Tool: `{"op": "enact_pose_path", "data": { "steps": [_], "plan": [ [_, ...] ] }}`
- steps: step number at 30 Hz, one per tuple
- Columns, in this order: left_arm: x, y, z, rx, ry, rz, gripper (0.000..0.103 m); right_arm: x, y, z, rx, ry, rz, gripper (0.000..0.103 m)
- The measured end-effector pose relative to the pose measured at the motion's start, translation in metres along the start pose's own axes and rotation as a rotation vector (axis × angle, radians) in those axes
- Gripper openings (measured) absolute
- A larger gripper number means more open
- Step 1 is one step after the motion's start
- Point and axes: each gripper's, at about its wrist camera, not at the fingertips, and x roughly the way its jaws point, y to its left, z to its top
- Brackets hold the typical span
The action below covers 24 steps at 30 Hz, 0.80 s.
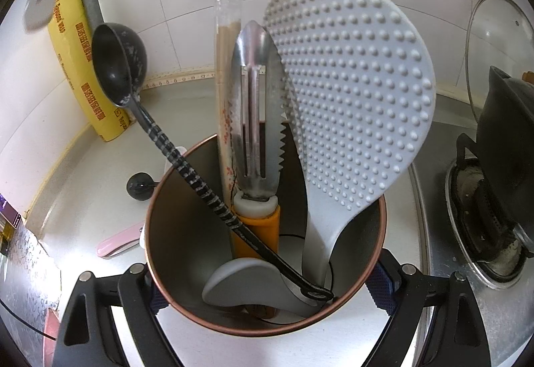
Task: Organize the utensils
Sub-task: 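Lift the white spoon off the counter with the left gripper, then carry the white spoon over the red holder with the left gripper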
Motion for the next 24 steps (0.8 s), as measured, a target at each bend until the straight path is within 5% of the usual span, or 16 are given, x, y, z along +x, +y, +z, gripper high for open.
{"op": "enact_pose_path", "data": {
  "steps": [9, 24],
  "plan": [
    [0.033, -0.043, 0.0, 0.068, 0.017, -0.102, 0.015, 0.0, 0.0, -0.001, 0.005, -0.002, -0.001, 0.093],
    [0.066, -0.06, -0.066, 0.038, 0.168, -0.134, 0.015, 0.0, 0.004, -0.003, -0.004, -0.004, -0.005, 0.093]
  ]
}}
